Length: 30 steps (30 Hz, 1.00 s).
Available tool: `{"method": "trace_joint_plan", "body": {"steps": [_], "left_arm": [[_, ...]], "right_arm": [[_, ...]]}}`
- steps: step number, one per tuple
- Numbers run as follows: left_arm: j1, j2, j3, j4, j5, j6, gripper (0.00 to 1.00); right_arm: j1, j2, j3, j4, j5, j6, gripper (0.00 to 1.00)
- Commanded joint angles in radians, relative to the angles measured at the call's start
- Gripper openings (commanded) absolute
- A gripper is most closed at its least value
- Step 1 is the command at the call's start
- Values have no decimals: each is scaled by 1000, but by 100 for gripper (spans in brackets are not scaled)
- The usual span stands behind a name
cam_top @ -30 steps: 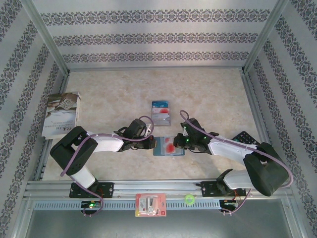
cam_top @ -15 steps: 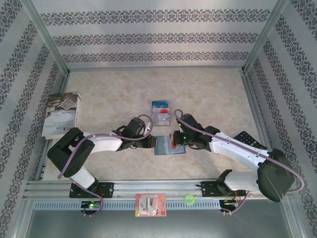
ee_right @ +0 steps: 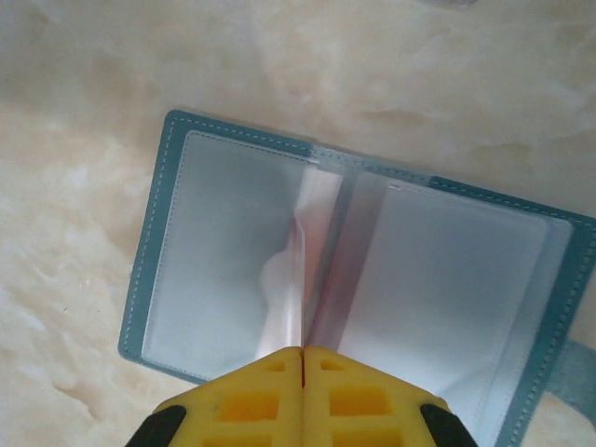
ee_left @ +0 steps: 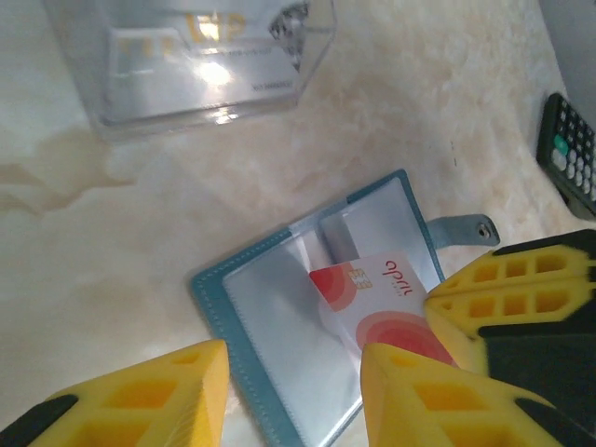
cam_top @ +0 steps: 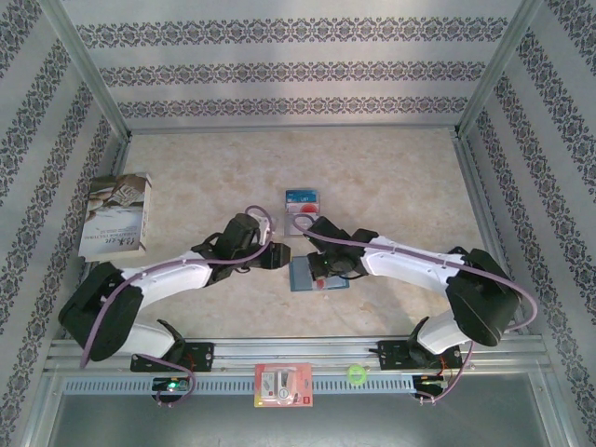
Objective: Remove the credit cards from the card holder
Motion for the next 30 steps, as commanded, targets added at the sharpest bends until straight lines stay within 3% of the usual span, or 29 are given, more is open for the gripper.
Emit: {"method": "trace_joint_plan", "body": {"steps": [1,4,9,12,14,21,27,30], "left_arm": [[30,-48,-52,-38,-26,-3,43],[35,-67,-66,-49,-24,-2,42],[38,-71,-68,-49,-14,-1,42],[41,-76,-68,-47,-9,-2,42],[44,-83,-67,-49,0,0,42],[71,-158,-51,-104,40,10,46],[111,-271,-44,-204,42,2,60],[133,-333,-40,-266,39,3,74]], "right_arm": [[13,40,18,12,-13,-20,2],[13,45,8,32,-27,-15,13],[10,50,13,19,-21,-21,12],[2,32,14,12,-12,-39,1],[-7,-8,19,13,0,-78,0],[-73,-106,191,-39,-178,-512,0],[-104,33,352,-125,-107,-849,0],[-104,134,455,-170,-45,-970,0]]}}
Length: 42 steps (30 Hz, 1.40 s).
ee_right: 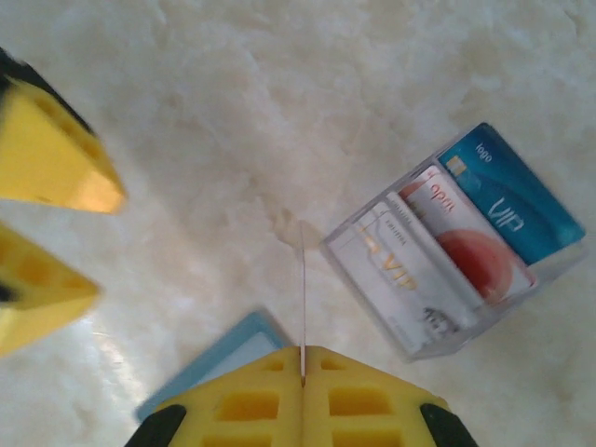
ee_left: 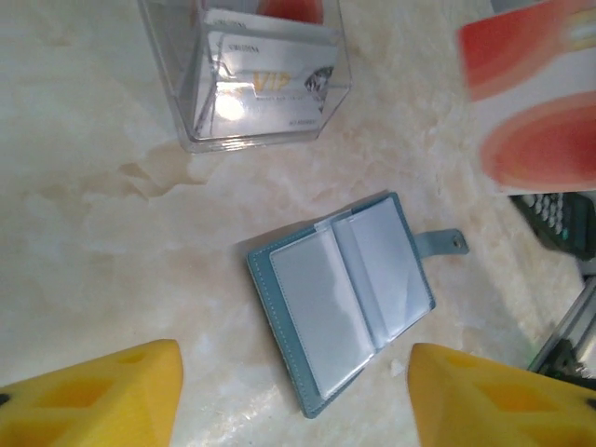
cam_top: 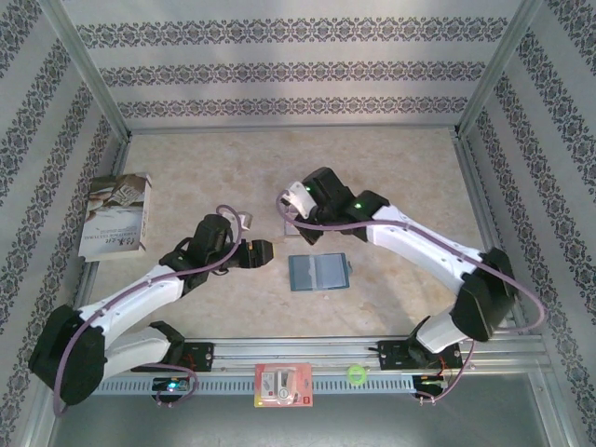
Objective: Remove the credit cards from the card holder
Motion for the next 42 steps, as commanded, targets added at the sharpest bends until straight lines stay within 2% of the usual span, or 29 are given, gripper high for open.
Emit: {"method": "trace_joint_plan", "body": {"steps": [1,4,7,14,17,23,42], "left_arm": [[29,-69,25,-124,4,9,80],[50,-123,35,-187,-13,18,97],[79,-161,47,-240,-21,25,100],[144,-205,66,-332,-28,56,100],[162,-212,72,-349,-35,65,100],[192,-199,76,-359,-33,74,100],[231,-155,50,-316,-21,61,100]], "right_arm": [[-7,107,83,-84,75,-251,0],[-10,179,163,-91,116,-351,0],[-16,250,250,-120,172,-427,0],[-34,348,359,-154,185,-536,0],[-37,388,381,-166,228,-581,0],[-47,426,410,-161,224,-629,0],[-78,455,396,-142,199,-663,0]]}}
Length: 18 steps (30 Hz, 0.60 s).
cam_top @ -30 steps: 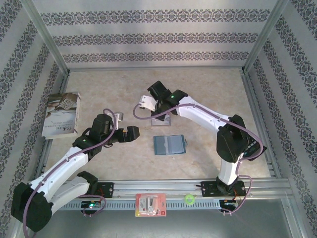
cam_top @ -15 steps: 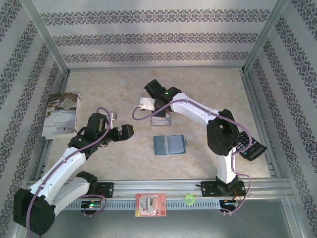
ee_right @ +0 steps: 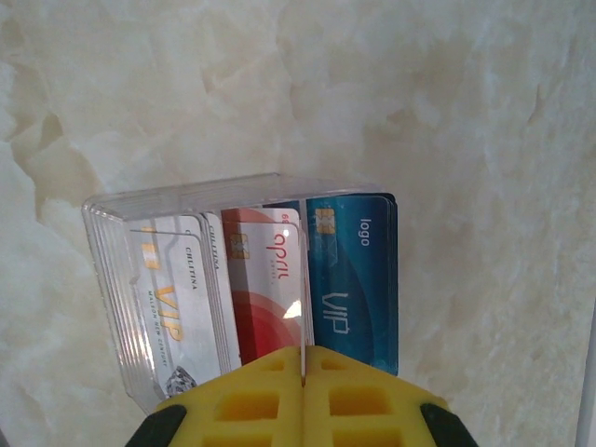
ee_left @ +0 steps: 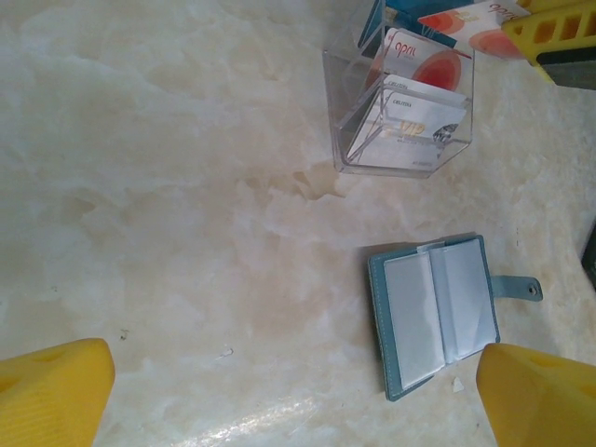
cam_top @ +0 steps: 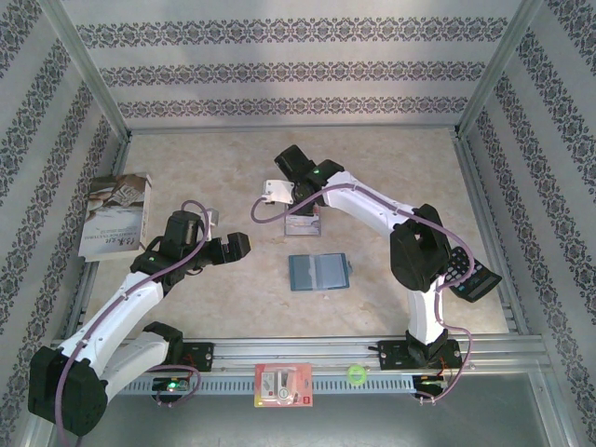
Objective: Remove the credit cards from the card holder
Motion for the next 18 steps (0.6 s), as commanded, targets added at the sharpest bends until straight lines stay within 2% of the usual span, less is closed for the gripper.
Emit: {"method": "trace_joint_plan", "body": {"steps": [1,18], "left_arm": [[15,2,3,4,6,12,100],[27,27,-7,14,4,13,100]], "right_arm": [[-9,25,-2,1,-14,-9,0],[-20,78,7,-11,-46,-3,0]]}}
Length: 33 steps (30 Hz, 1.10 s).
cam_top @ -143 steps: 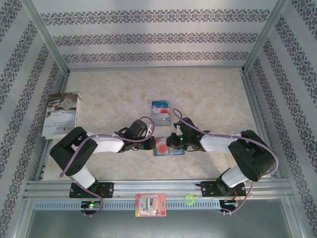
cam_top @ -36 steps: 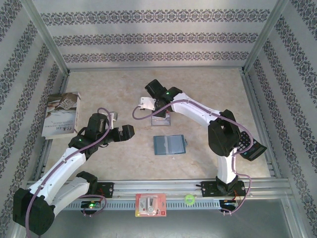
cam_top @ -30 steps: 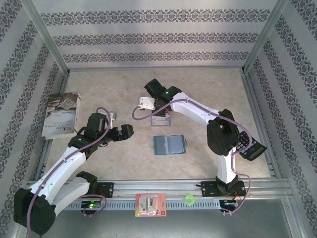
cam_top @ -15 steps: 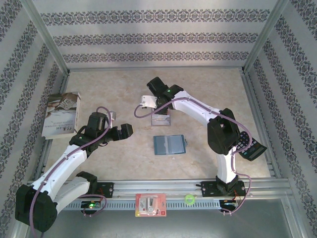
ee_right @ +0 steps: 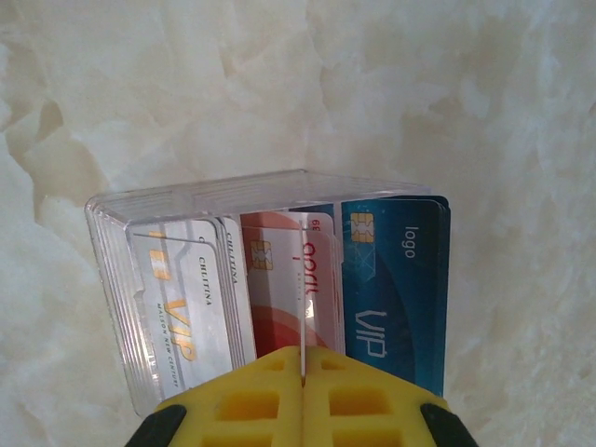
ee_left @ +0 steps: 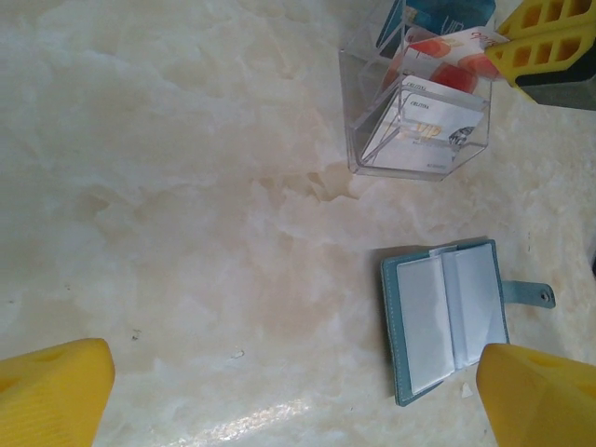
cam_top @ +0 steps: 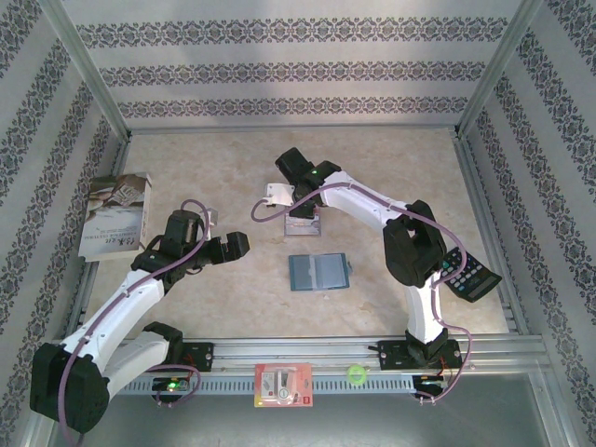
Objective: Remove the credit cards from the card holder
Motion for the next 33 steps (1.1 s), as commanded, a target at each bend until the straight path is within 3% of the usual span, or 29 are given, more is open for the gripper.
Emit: {"method": "trace_joint_plan", "body": {"steps": [1,11,17,22,25,30,33], "left_arm": [[14,4,-7,13,6,13,100],[19,12,-7,20,16,8,100],[19,12,-10,28,30,2,100],[19,5,-17,42,36,-8,100],[19,-12,-23,70,38,-20,100],[19,-21,-16,161,0,-54,100],[19,-14,-7,217,-54,-75,100]], "right_arm": [[-13,30,9,-10,-17,-5,0],[-16,37,10,9,3,-6,0],[-20,20,-33,173,128,21,27],[-23,-28,-67,296,168,53,37],[-23,-87,-80,359,160,146,42],[-18,-282,-214,529,100,471,53],[-10,-437,-396,686,110,683,70]]}}
